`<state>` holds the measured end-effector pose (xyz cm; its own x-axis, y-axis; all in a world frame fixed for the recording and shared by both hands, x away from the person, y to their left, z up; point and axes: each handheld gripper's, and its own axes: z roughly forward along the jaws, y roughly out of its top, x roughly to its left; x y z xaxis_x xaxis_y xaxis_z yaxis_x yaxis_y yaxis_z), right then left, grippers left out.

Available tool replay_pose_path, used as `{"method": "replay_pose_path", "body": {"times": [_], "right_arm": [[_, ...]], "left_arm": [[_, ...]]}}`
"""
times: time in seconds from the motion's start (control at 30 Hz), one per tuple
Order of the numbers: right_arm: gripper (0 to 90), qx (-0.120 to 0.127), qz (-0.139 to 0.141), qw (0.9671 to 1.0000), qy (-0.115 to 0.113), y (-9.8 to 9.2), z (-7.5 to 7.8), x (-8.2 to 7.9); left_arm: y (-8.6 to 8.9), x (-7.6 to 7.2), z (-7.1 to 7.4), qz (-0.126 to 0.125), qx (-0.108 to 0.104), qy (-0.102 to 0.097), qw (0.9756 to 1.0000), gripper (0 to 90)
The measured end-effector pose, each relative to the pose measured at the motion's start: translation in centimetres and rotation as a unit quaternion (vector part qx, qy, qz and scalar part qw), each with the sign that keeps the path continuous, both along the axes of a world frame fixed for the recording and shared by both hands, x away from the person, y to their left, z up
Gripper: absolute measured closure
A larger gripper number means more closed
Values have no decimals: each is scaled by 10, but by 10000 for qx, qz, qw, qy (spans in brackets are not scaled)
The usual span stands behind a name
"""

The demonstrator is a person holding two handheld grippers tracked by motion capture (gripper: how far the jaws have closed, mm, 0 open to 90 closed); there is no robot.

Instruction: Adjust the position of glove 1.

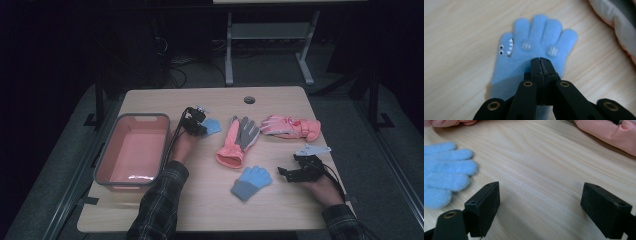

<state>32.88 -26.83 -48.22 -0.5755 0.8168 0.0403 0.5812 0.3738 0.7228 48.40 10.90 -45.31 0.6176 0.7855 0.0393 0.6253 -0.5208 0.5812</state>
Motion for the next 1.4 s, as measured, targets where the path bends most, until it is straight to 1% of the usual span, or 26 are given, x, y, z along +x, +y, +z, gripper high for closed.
{"method": "replay_pose_path", "body": {"times": [0.1, 0.3, 0.37, 0.43, 0.5, 0.57, 0.6, 0.63, 0.67, 0.7, 0.73, 0.77, 0.83, 0.87, 0.93, 0.97, 1.03, 1.13, 1.2, 1.27, 1.4], "right_arm": [[153, 1, 0, 10000, 1, 0, 0, 0], [153, 3, -2, 10000, 3, 0, 0, 0], [153, 4, -3, 10000, 3, 0, 0, 0], [153, 3, -2, 10000, 1, 0, 0, 0], [153, 4, -2, 10000, 2, 0, 0, 0], [153, 3, -1, 10000, 2, 0, 0, 0], [153, 2, -1, 10000, 4, 0, 0, 0], [153, 2, -1, 10000, 2, 0, 0, 0], [153, 1, -1, 10000, 4, 0, 0, 0], [153, 2, -1, 10000, 2, 0, 0, 0], [153, 2, -2, 10000, 4, 0, 0, 0], [153, 4, -2, 10000, 3, 0, 0, 0], [153, 1, -1, 10000, 4, 0, 0, 0], [153, 1, 0, 10000, 5, 0, 0, 0], [153, 0, -2, 10000, 6, 0, 0, 0], [153, 0, -1, 10000, 5, 0, 0, 0], [153, -1, -1, 10000, 5, 0, 0, 0], [153, 0, -1, 10000, 5, 0, 0, 0], [153, -1, -1, 10000, 5, 0, 0, 0], [153, 0, -2, 10000, 5, 0, 0, 0], [153, -1, -1, 10000, 3, 0, 0, 0]], "left_arm": [[-3, -2, 1, -76, -44, 44, 10000, 895], [-17, -8, -1, -244, -264, 138, 9993, 895], [-23, -11, -1, -348, -285, 134, 9989, 894], [-26, -14, 1, -424, -259, 83, 9987, 893], [-25, -15, 5, -439, -273, -3, 9987, 872], [-20, -14, 10, -417, -195, -108, 9989, 851], [-18, -13, 11, -375, -240, -148, 9989, 835], [-15, -12, 12, -353, -192, -165, 9991, 821], [-12, -11, 12, -320, -132, -164, 9993, 792], [-10, -10, 11, -347, -65, -139, 9993, 756], [-9, -9, 10, -372, -33, -89, 9993, 739], [-8, -8, 7, -397, -53, -14, 9992, 719], [-7, -8, 2, -431, -60, 62, 9990, 703], [-7, -9, 1, -410, -115, 90, 9991, 702], [-7, -9, -1, -450, -111, 83, 9989, 724], [-7, -9, -2, -480, -85, 90, 9988, 756], [-8, -10, -1, -525, -35, 91, 9986, 859], [-8, -11, 0, -531, -39, 97, 9985, 874], [-5, -12, 2, -486, -116, 95, 9987, 880], [-3, -13, 6, -433, -245, 95, 9987, 883], [-1, -16, 14, -420, -335, 86, 9985, 885]]}}
